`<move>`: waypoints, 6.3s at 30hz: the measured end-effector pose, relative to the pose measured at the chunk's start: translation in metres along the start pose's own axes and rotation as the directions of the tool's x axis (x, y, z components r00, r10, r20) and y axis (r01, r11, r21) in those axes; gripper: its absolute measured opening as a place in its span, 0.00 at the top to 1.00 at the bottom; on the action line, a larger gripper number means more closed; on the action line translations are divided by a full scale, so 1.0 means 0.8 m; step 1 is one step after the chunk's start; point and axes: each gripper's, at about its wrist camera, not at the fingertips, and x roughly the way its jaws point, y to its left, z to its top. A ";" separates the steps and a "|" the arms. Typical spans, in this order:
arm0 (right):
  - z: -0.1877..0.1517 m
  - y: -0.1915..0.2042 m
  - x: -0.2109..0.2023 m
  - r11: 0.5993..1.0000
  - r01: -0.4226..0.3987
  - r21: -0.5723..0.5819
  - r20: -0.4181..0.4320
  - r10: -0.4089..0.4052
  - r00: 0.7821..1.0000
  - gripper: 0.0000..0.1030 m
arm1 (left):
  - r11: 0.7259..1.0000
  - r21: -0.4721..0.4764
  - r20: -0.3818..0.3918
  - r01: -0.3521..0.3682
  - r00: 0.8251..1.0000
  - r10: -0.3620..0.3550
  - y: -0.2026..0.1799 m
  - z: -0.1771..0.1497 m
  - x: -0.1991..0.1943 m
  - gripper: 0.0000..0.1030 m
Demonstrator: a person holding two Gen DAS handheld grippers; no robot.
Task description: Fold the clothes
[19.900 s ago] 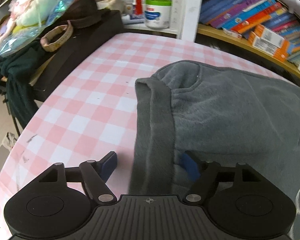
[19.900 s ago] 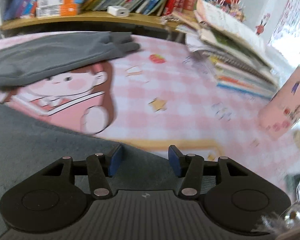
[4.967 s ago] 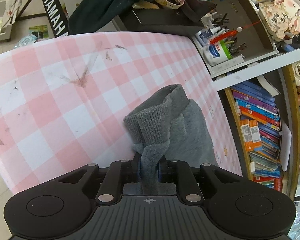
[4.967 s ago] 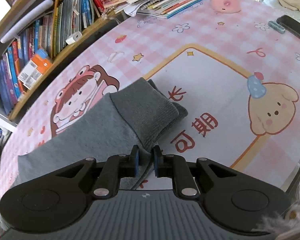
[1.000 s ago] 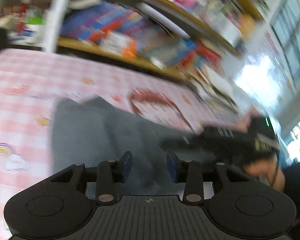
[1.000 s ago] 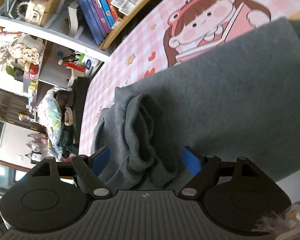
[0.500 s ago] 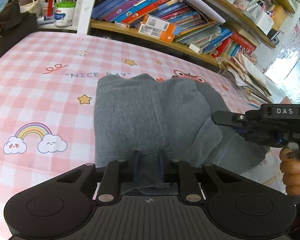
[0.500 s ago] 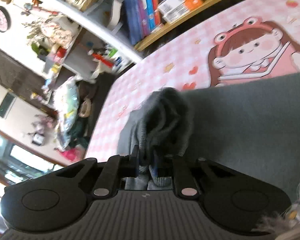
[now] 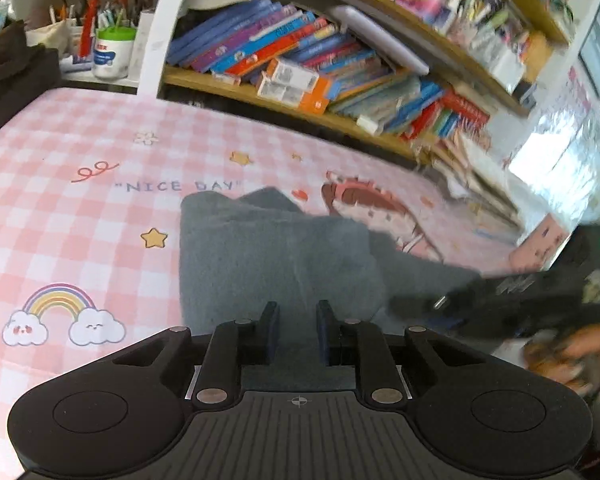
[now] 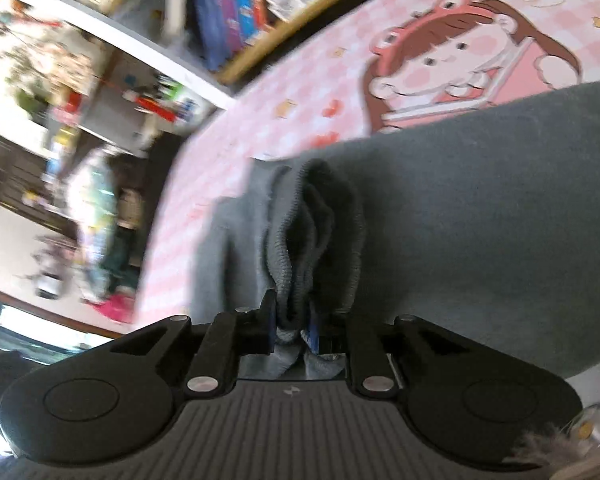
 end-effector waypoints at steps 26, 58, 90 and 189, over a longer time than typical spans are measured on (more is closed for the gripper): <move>-0.018 0.027 -0.018 0.964 0.222 -0.146 0.100 -0.208 0.973 0.70 | 0.998 0.011 0.007 0.063 0.998 -0.063 -0.001 0.010 -0.004 0.73; -0.036 -0.068 -0.108 0.907 0.408 0.103 0.189 -0.421 0.887 0.58 | 0.974 0.205 -0.073 0.093 0.994 -0.080 -0.099 -0.006 0.046 0.34; 0.018 -0.189 -0.156 0.916 0.307 0.258 0.159 -0.354 0.922 0.59 | 0.974 0.211 -0.040 -0.077 0.995 0.087 -0.187 -0.033 0.061 0.24; -0.024 0.059 -0.028 0.921 0.295 -0.256 0.207 -0.246 0.947 0.50 | 0.984 0.174 0.220 -0.047 0.975 0.008 -0.027 0.031 -0.022 0.20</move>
